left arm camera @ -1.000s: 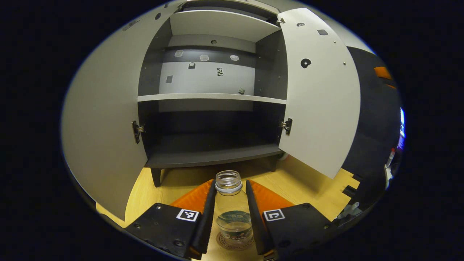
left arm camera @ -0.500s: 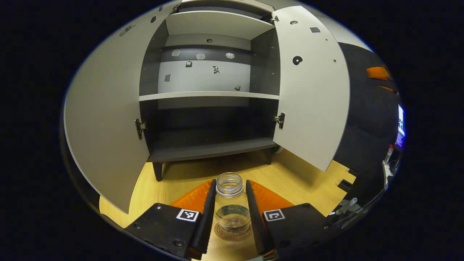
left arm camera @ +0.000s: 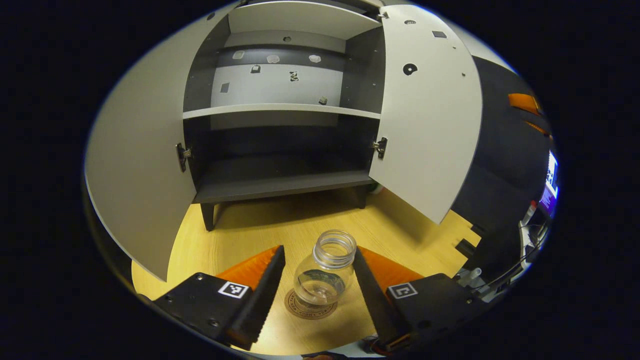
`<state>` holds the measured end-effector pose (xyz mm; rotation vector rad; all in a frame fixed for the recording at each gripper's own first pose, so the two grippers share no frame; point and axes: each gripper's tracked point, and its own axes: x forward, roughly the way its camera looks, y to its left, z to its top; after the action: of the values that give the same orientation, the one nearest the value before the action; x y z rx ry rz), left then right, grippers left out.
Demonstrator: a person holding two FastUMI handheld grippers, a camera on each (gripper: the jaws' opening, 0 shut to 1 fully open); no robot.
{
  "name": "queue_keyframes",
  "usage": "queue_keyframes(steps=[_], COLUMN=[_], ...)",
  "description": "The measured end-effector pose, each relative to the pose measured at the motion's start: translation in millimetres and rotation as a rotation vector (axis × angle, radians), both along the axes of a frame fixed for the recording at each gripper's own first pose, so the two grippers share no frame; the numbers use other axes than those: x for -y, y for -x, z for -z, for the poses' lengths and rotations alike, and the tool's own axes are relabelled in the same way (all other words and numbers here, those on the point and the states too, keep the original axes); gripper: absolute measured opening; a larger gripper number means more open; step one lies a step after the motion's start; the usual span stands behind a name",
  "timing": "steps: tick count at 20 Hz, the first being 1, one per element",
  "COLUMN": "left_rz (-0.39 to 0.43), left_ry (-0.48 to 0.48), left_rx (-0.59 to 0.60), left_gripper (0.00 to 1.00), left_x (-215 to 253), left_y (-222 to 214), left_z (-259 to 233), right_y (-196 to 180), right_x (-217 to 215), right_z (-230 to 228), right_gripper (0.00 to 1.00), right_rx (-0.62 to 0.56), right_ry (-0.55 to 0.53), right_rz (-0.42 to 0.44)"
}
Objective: Grasp the bottle in the cabinet with the left hand and place it on the coaster, then close the right door with the right hand and the left door with the left hand.
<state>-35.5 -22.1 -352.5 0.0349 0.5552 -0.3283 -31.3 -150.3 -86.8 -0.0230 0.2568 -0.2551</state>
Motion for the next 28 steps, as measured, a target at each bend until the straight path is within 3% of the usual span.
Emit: queue_keyframes(steps=[1,2,6,10,15,22,28], left_rz=[0.01,0.019,0.0,-0.025,-0.067,-0.176,-0.284], left_ry=[-0.015,-0.02,-0.021,0.017,0.12,0.073,0.226], left_rx=[0.004,0.0,-0.002,0.022,0.169,0.343,0.384], left_gripper=[0.95,0.97,0.98,0.98,0.98,0.97,0.97], left_x=[-0.1,1.1,-1.1,-1.5,-1.8,-36.3,-45.3], left_y=[1.9,3.8,1.7,0.1,-13.9,-16.2,-1.0], left_z=[0.7,1.2,0.7,-23.4,-122.7,-265.6,-328.7], right_y=[1.0,1.4,2.1,-0.1,-10.7,-48.8,-91.4], right_x=[0.0,-0.1,-1.8,-1.0,1.3,14.7,0.9], right_z=[2.0,2.9,6.0,6.4,1.3,-40.0,-71.1], right_gripper=[0.99,0.99,0.96,0.99,0.99,0.99,0.96], right_rx=[-0.003,-0.007,-0.015,-0.019,-0.009,0.084,0.183], right_ry=[0.001,0.002,-0.002,0.012,0.03,0.049,0.005], right_rz=[0.001,0.002,-0.001,-0.006,-0.024,-0.046,-0.125])
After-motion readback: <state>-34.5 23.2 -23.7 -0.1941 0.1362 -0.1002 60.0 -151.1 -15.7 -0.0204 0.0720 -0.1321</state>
